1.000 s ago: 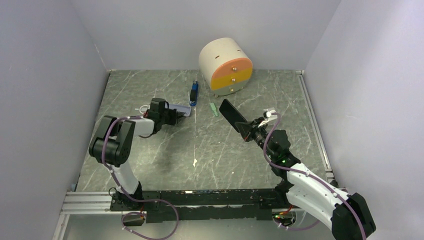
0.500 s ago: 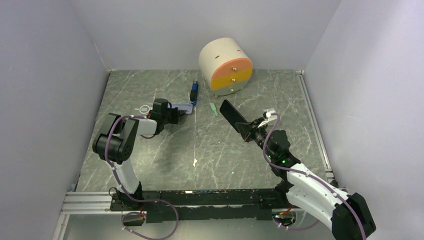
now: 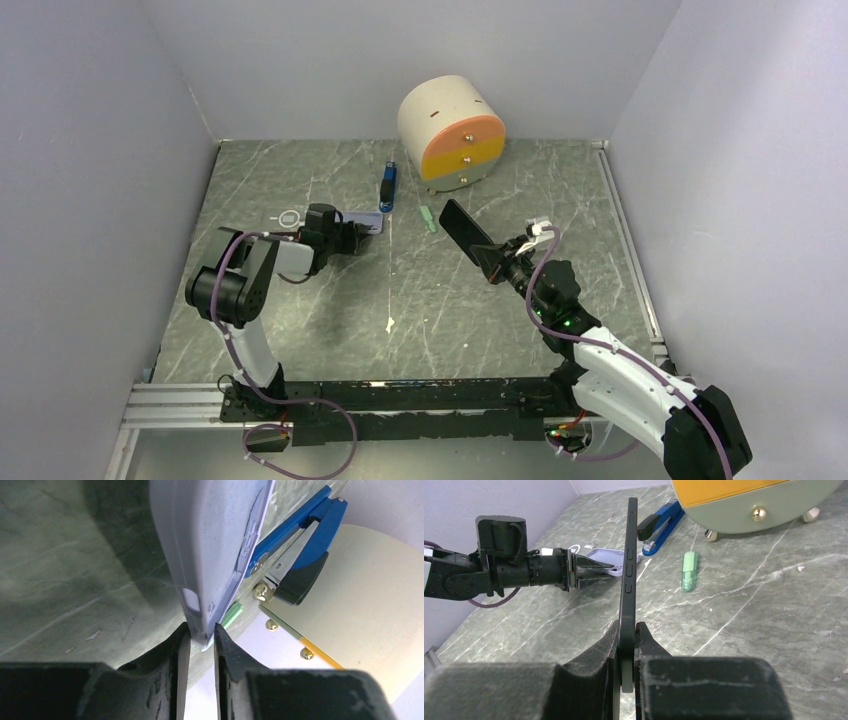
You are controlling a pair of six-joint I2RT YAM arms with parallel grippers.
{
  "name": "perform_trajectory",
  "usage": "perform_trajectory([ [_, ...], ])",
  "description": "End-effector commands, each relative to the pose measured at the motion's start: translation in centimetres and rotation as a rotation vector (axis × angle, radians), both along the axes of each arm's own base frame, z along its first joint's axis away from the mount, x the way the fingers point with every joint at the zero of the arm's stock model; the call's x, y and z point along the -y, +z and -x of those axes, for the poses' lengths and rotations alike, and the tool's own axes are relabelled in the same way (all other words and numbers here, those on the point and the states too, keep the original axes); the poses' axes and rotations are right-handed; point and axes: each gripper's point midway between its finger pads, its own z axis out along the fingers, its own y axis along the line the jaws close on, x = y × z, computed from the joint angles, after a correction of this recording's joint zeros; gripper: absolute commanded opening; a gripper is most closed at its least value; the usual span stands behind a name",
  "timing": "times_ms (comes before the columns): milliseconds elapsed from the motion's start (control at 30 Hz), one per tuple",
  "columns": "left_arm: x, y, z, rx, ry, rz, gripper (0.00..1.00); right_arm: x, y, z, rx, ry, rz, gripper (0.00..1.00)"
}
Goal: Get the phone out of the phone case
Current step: Place the phone case at the center of the board.
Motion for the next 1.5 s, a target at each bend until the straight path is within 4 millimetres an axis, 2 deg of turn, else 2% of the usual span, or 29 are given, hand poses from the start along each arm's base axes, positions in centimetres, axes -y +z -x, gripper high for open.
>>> perform_trajectory([
  [0, -0.8, 0.3, -0.3, 0.025, 0.039, -0.006, 0.31, 0.1, 3.5, -0.4, 0.112, -0.014, -0.050, 0.00],
  [167, -1.2, 0.8, 0.2, 0.036, 0.048, -0.020, 0.43, 0.2, 3.4, -0.4, 0.111, -0.015, -0.048, 0.00],
  [367, -2.0, 2.6, 1.5, 0.050, 0.017, -0.110, 0.59, 0.2, 3.4, -0.4, 0.110, -0.015, -0.050, 0.00],
  [567, -2.2, 3.4, 3.6, 0.052, -0.059, -0.207, 0.67, 0.2, 3.5, -0.4, 0.112, -0.015, -0.049, 0.00],
  [667, -1.5, 5.5, 2.7, 0.125, -0.189, -0.333, 0.72, 0.2, 3.5, -0.4, 0.112, -0.014, -0.049, 0.00],
  [800, 1.2, 6.9, 1.7, 0.204, -0.421, -0.483, 0.79, 0.3, 3.6, -0.4, 0.115, -0.019, -0.050, 0.00],
  [933, 4.0, 6.1, 1.7, 0.215, -0.624, -0.634, 0.81, 0.4, 3.6, -0.4, 0.114, -0.024, -0.048, 0.00],
  [1100, 5.7, 3.8, 1.8, 0.182, -0.814, -0.783, 0.82, 0.5, 3.5, -0.4, 0.117, -0.031, -0.047, 0.00],
  [1167, 6.1, 2.7, 1.9, 0.160, -0.872, -0.793, 0.82, 0.5, 3.5, -0.4, 0.117, -0.031, -0.045, 0.00],
  [1467, 6.4, 0.0, 1.5, 0.136, -0.988, -0.870, 0.82, 0.5, 3.4, -0.5, 0.114, -0.031, -0.043, 0.00],
])
